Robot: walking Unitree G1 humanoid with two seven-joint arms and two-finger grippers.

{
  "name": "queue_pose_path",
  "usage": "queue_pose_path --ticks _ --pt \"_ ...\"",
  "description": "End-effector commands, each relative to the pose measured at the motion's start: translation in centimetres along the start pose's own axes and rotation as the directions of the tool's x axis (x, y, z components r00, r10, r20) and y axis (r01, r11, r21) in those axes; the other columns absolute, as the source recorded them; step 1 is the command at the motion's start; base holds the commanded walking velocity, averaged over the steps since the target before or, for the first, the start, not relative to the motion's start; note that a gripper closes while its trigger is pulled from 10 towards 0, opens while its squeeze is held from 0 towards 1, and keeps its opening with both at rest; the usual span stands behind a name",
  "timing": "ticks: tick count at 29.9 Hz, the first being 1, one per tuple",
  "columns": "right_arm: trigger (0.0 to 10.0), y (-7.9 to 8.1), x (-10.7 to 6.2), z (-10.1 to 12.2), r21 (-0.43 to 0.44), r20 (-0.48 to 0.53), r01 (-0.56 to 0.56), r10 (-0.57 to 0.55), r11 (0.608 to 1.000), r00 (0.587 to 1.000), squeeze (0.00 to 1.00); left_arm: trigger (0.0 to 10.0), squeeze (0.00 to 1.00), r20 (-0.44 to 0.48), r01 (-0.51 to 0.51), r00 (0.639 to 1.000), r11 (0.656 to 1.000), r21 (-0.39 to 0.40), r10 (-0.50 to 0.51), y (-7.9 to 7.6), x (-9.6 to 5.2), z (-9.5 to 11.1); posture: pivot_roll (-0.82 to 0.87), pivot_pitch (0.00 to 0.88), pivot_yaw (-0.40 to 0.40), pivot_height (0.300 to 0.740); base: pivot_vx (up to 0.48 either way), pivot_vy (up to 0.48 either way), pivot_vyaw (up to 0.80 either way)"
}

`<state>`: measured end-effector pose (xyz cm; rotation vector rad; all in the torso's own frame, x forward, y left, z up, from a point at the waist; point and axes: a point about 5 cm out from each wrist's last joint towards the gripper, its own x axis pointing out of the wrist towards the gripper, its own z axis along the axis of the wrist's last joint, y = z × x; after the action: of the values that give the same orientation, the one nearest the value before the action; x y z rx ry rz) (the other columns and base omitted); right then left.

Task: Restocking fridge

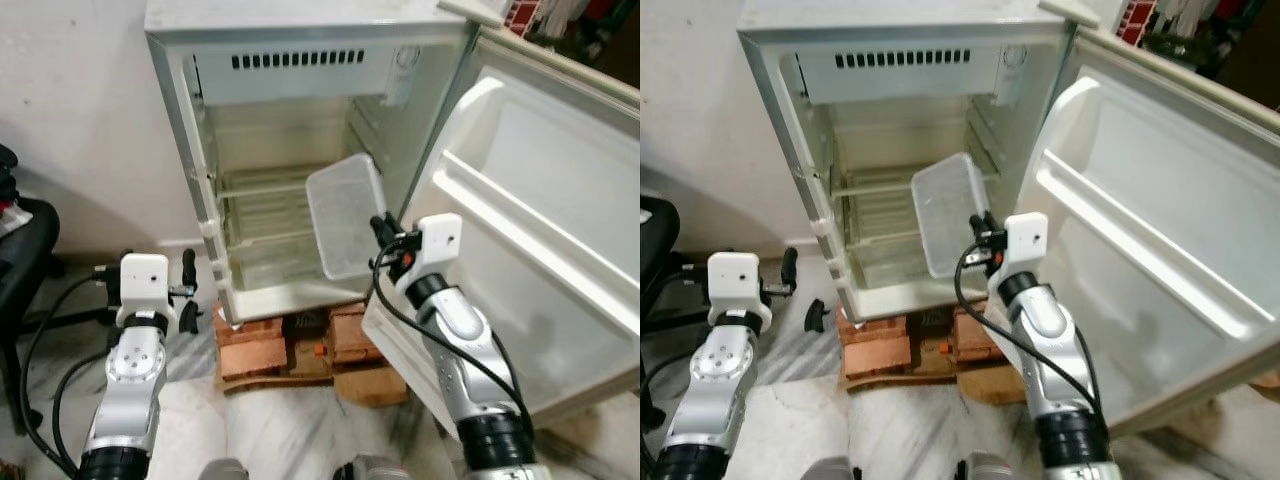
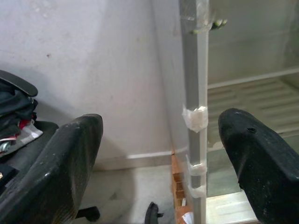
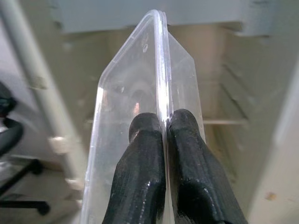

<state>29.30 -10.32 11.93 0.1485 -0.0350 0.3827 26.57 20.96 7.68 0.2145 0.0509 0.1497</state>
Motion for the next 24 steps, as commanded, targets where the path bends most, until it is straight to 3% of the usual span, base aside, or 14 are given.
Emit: queue_pose_path --ticks 1,8,12,14,17,20,21,24 --pt "10.0 -0.1 0.2 0.7 -0.015 0.026 -0.013 0.013 1.000 1.000 0.00 10.0 0.00 0.006 0.007 1.000 1.000 -0.007 -0.007 -0.3 -0.2 0.4 0.05 0.008 -0.055 0.740 0.000 0.000 0.00" --pt "10.0 -1.1 -0.3 -0.1 0.006 0.001 0.022 -0.022 1.000 1.000 0.00 10.0 0.00 0.000 -0.003 1.000 1.000 -0.015 0.003 0.0 -0.9 -0.1 0.05 0.013 -0.055 0.740 0.000 0.000 0.00" --pt "10.0 -1.6 -0.7 -0.5 0.023 -0.006 0.037 -0.037 0.999 0.999 0.00 10.0 0.00 0.056 0.041 0.998 0.989 -0.139 -0.034 -0.1 -2.0 0.8 0.08 0.014 -0.054 0.740 0.000 0.000 0.00" --pt "10.0 -1.7 -0.7 -0.5 0.034 -0.003 0.043 -0.043 0.998 0.999 0.00 10.0 0.00 0.059 0.044 0.998 0.985 -0.165 -0.035 -0.1 -2.2 0.9 0.08 0.014 -0.054 0.740 0.000 0.000 0.00" --pt "10.0 -2.5 -1.8 -1.2 0.073 -0.027 0.110 -0.108 0.991 0.994 0.00 10.0 0.00 0.041 0.001 0.999 0.966 -0.257 0.010 0.3 -2.5 1.0 0.08 0.000 -0.056 0.740 0.000 0.000 0.00" --pt "10.0 -3.0 -2.8 -1.8 0.112 -0.056 0.153 -0.147 0.982 0.988 0.00 10.0 0.00 0.047 0.038 0.999 0.965 -0.260 -0.026 -0.2 -2.8 1.0 0.08 0.000 -0.058 0.740 0.000 0.000 0.00" --pt "10.0 -3.2 -3.6 -2.3 0.118 -0.077 0.165 -0.157 0.979 0.985 0.00 10.0 0.00 0.050 0.085 0.996 0.968 -0.235 -0.075 -1.1 -3.1 1.0 0.07 0.000 -0.053 0.740 0.000 0.000 0.00" --pt "10.0 -3.3 -3.8 -2.6 0.117 -0.089 0.167 -0.157 0.979 0.983 0.00 10.0 0.00 0.054 0.122 0.992 0.970 -0.211 -0.114 -1.7 -3.2 0.9 0.07 0.000 -0.050 0.740 0.000 0.000 0.00"
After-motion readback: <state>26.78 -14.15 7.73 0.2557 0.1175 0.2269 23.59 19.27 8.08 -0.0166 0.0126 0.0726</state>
